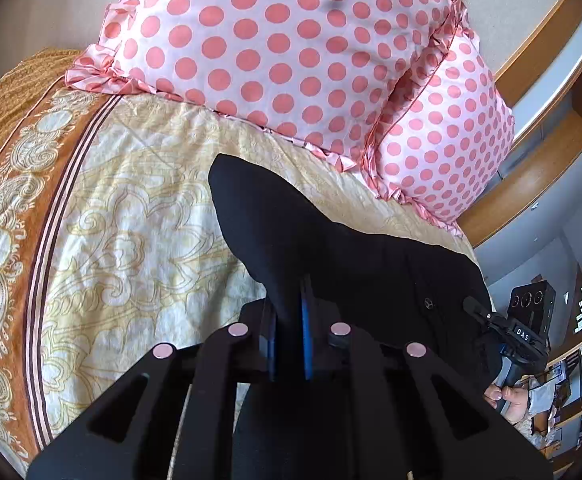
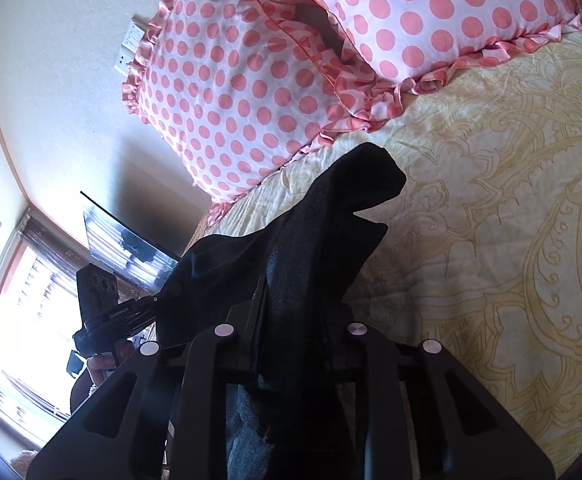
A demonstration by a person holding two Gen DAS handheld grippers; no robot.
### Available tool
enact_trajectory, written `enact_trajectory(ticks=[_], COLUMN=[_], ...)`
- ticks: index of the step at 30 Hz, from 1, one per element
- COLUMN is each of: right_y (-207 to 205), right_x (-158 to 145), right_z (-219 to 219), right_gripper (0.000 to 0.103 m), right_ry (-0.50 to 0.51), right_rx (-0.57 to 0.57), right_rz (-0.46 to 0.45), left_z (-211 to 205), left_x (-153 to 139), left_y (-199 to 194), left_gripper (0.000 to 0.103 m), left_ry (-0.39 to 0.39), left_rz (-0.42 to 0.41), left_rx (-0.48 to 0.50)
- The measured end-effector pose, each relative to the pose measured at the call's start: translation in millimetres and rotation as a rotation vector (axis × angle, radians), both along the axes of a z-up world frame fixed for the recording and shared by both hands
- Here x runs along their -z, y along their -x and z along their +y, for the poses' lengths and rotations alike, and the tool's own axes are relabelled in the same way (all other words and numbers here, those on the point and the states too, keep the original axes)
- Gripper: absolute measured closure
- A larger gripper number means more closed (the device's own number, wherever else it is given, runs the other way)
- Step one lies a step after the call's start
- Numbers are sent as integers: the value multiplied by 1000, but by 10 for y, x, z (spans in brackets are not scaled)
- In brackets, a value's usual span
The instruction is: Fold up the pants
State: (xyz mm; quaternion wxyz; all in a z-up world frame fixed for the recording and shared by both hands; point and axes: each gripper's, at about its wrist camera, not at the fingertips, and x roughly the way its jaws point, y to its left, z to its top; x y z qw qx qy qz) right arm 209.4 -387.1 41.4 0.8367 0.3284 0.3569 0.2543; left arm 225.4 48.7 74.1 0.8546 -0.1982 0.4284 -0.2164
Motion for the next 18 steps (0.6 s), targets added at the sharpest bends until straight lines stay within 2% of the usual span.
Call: enact_trajectory(ticks=[8,10,14,16,18], right_y=[-549,-677,-772,-745,-714], right_x=[-64,20,245,274,260], right_z=[35,42,43,52,81], right_gripper=[82,82,81,78,55], right_ry=[9,45,139,179,258], right_rx=[43,64,105,109,123], right_rz=[-7,14,107,116,133], left_z=[-54,-45,41,64,48], left_x=[-131,-50,278,376,390], left_y=[-474,-643,-843,-842,-807], left_gripper=[95,95,94,88,65], left_ry=[-47,-66,-87,-91,-137], left_rz=[-49,-30,75,91,84], left_rx=[-41,-63,-101,-106,-119])
